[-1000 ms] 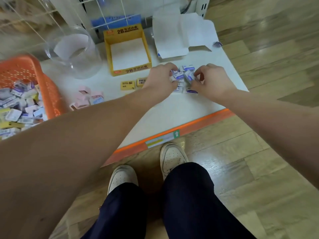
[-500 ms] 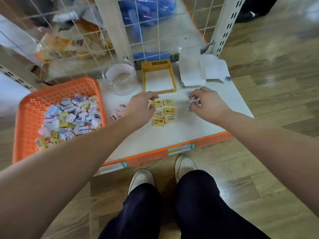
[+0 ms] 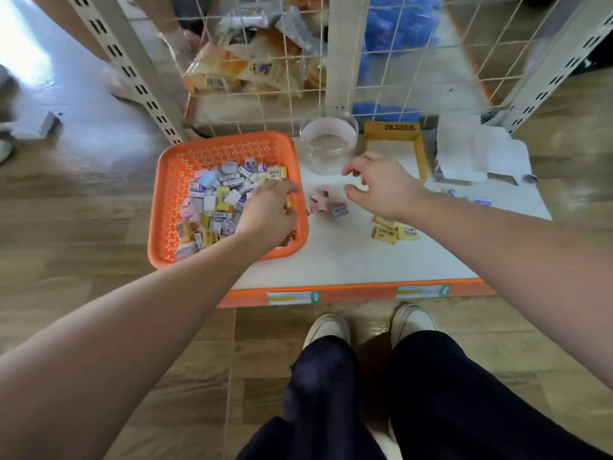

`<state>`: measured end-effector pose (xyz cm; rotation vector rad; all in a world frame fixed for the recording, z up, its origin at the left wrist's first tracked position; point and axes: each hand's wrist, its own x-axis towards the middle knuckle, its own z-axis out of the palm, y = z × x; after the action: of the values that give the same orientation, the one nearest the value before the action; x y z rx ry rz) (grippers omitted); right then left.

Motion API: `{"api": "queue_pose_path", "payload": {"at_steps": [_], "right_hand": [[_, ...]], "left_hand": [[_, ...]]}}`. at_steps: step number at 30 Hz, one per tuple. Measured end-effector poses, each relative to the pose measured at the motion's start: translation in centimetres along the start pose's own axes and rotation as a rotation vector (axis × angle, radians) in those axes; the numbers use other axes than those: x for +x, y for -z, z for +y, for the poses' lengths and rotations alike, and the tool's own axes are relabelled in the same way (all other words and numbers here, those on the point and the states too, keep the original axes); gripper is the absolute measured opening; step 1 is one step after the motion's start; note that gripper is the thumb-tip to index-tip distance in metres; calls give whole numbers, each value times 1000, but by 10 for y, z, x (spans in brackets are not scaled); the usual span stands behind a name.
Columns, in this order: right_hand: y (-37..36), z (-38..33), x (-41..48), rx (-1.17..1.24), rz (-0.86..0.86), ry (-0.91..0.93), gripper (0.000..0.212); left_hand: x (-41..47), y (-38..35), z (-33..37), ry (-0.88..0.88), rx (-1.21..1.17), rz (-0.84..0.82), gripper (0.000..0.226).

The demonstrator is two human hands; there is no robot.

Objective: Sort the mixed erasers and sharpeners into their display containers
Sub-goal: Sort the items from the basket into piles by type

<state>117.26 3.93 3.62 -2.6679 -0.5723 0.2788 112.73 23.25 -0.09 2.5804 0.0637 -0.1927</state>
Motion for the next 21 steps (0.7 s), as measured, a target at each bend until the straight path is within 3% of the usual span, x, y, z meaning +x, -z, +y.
{"api": "queue_pose_path", "payload": {"at_steps": [13,21], "right_hand": [[-81,-60,65,-57,-15,124,28],[-94,-51,81,-246,-157,211,34]], "left_hand": [[1,3,-91,221,-27,21,46],[25,-8,-96,142,12,62,43]]}}
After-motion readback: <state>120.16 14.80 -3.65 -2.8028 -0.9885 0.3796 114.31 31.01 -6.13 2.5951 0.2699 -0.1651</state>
